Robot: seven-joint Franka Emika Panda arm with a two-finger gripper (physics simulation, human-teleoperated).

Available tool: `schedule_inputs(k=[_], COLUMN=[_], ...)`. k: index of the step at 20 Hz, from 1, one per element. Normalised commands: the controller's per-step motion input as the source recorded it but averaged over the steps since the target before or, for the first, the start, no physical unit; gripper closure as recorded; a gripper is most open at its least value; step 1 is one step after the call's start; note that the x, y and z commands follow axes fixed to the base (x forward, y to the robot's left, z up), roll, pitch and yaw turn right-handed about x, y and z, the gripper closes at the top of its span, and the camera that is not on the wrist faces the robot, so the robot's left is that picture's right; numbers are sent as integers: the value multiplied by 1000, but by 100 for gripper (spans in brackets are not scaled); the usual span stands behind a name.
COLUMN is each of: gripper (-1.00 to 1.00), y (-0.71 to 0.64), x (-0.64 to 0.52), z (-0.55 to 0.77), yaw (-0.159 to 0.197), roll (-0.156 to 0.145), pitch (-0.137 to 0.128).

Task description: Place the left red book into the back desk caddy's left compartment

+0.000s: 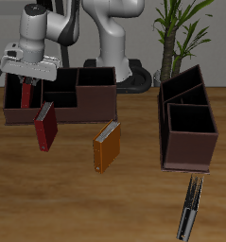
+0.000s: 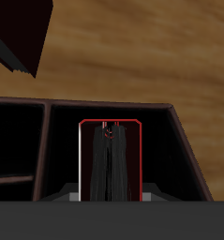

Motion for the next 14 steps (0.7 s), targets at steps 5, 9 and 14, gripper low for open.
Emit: schedule_inputs(k=[5, 9, 14], gripper=[-100, -100, -100], y=[1, 73, 204], x=[6, 38, 48], z=[-15, 60, 121], yaw=[-18, 0, 23], roll=[-13, 10, 38], pitch=[18, -5, -26])
